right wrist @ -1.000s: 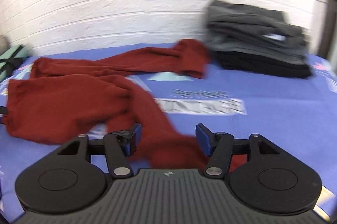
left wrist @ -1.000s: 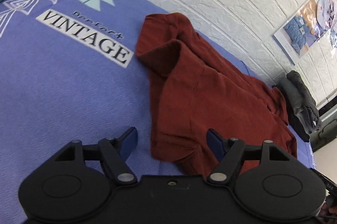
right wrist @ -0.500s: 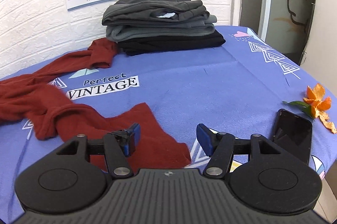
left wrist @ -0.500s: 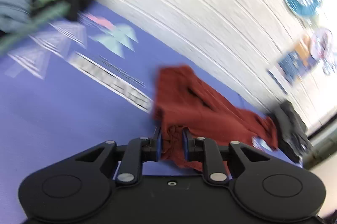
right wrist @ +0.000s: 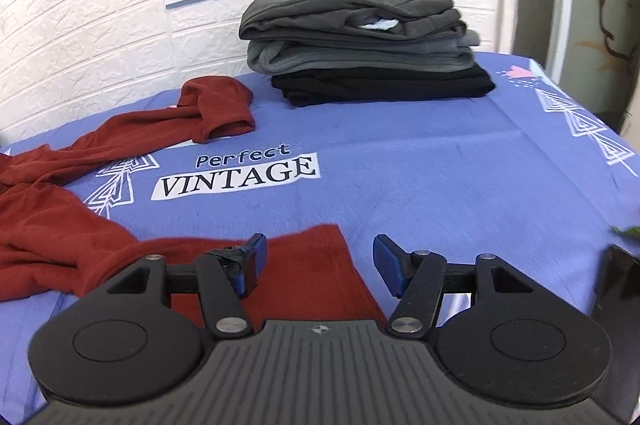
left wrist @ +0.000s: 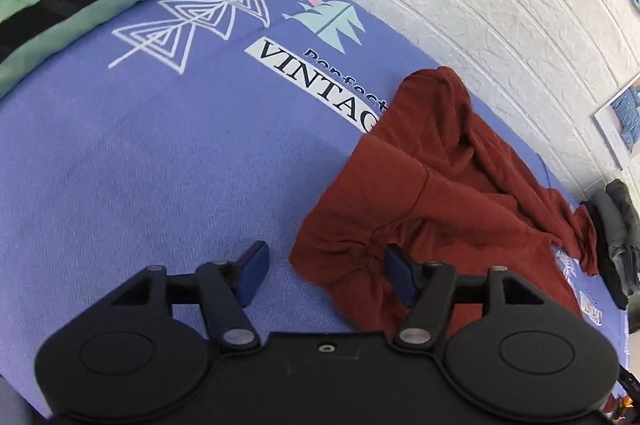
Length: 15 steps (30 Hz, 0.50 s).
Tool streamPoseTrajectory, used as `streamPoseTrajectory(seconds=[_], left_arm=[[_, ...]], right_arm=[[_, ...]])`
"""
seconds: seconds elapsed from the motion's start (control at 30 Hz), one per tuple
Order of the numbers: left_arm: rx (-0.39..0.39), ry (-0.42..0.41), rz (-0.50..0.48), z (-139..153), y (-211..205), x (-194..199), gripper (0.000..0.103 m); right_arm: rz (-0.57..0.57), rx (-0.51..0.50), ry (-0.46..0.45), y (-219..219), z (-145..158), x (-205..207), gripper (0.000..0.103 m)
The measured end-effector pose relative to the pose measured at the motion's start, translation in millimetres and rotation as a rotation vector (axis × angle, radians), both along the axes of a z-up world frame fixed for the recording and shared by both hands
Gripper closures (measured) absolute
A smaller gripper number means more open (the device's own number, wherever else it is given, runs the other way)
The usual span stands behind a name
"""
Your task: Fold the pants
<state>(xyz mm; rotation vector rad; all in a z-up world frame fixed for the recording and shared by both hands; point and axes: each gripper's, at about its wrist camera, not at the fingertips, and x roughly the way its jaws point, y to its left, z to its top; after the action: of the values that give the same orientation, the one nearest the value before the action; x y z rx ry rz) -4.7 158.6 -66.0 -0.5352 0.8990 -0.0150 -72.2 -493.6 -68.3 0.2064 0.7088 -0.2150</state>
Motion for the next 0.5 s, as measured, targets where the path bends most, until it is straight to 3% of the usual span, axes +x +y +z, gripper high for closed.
streamPoseTrajectory(seconds=[0.1,0.13,0.17,0.2,0.23,0.3,0.5], left_arm=[[-0.004,-0.007,0.015,-4,-2,4,0.000],[0.009,-0.012,0.014,-4,-5,6,0.011],[0.019,-0.014,0.001,-3,-7,9,0.040],[0.025,-0.008,-0.010,-3,-9,12,0.045],[0.027,-0.008,-0.013,-2,-10,15,0.077],[0.007,-0.016,-0.006,3,-7,20,0.102],[-0.057,-0.060,0.080,28,20,26,0.103]], right_arm=[[0.026,0.005,0.025,0,-8,11,0.007],[0.043,0.013,0.042,1,-10,14,0.025],[0.065,0.031,0.061,2,-12,17,0.051],[0.077,0.047,0.064,1,-12,19,0.101],[0.079,0.046,0.050,1,-8,21,0.101],[0.073,-0.005,-0.004,-2,9,27,0.101],[0.028,-0.100,-0.281,-21,98,24,0.101]])
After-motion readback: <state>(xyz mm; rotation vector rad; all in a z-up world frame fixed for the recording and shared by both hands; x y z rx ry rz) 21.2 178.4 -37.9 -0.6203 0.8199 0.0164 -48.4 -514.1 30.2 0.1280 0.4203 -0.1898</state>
